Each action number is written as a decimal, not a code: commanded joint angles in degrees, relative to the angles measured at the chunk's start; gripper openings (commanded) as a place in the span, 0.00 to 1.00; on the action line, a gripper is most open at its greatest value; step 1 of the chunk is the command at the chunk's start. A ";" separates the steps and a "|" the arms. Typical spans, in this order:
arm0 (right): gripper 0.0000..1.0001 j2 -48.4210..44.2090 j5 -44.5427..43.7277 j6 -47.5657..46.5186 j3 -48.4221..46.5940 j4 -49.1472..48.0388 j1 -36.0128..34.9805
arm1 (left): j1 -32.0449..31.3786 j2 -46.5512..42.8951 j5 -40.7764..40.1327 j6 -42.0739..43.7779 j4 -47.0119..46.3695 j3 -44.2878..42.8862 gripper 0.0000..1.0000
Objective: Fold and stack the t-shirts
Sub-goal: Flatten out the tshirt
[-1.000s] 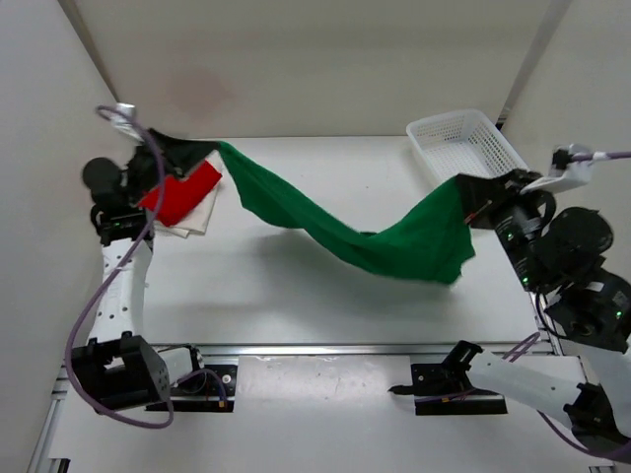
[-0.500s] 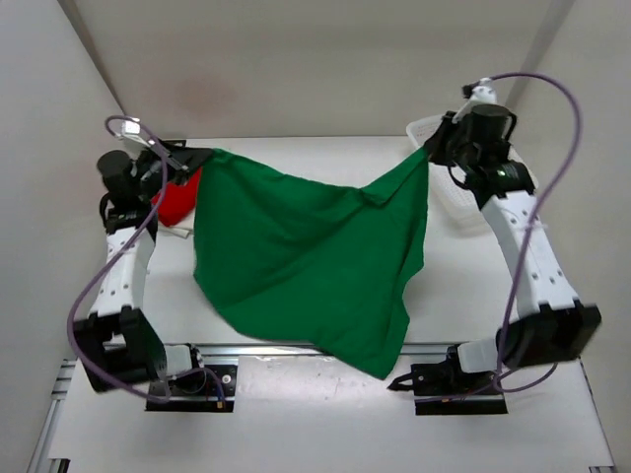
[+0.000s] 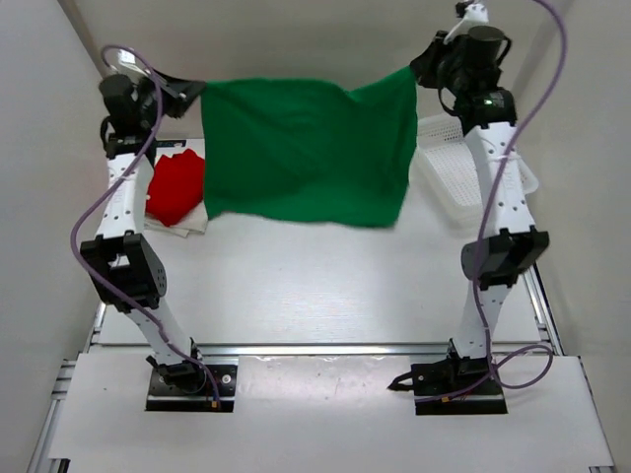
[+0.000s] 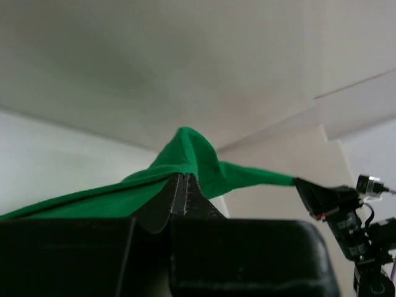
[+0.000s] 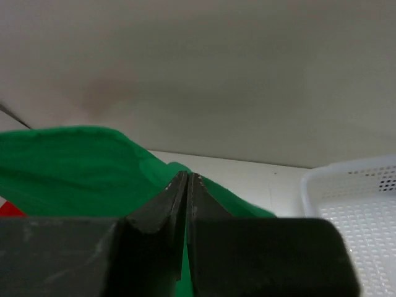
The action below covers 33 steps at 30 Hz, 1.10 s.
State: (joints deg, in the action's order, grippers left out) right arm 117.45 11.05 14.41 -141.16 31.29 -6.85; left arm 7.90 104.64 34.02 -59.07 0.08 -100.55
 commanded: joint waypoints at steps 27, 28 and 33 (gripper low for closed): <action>0.00 -69.89 2.12 13.00 114.96 -13.90 -0.09 | 13.47 -45.92 -1.05 17.47 -2.66 80.60 0.00; 0.00 -71.29 2.92 13.53 115.84 -13.36 0.43 | 13.20 -47.06 -1.24 17.50 -1.58 81.65 0.00; 0.00 -84.37 1.72 18.61 117.96 -3.54 -1.22 | 13.98 -49.09 0.43 22.58 4.22 84.47 0.00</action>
State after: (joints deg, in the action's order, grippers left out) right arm 39.31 12.45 27.94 -22.72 24.10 -6.26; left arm 21.26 57.47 31.94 -42.15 0.38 -16.84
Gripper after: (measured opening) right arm 0.007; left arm 0.021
